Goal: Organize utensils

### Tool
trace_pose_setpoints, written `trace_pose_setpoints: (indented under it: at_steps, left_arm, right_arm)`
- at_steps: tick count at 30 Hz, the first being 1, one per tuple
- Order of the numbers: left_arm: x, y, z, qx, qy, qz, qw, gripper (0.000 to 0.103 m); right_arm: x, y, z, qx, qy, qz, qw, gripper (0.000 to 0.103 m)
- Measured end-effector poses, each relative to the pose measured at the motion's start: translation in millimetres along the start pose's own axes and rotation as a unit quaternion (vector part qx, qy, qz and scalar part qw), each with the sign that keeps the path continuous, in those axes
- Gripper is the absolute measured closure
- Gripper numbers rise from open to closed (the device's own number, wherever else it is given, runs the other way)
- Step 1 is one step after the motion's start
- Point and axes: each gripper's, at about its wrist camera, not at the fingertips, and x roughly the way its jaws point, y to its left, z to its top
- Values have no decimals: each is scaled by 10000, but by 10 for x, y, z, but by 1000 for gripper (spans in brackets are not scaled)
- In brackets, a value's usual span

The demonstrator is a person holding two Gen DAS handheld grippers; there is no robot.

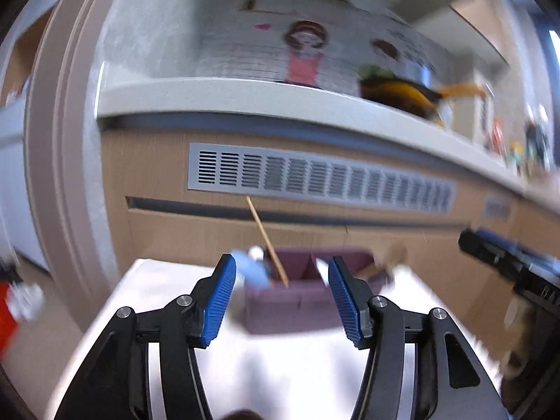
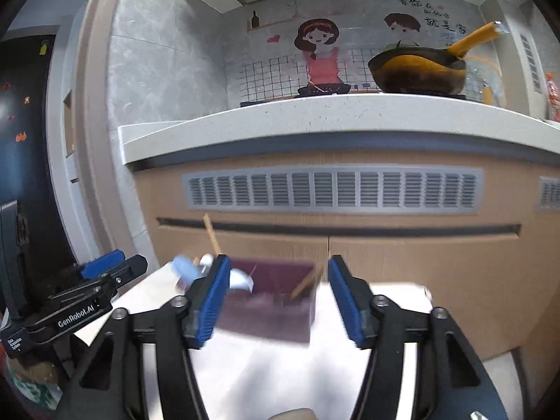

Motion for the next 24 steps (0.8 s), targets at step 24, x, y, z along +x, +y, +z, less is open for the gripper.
trace_pose_setpoints:
  at_steps: [24]
  left_arm:
    - [-1073, -280, -605, -85, 725, 486, 9962, 43]
  right_arm:
    - [-706, 329, -813, 131, 762, -390, 9962, 41]
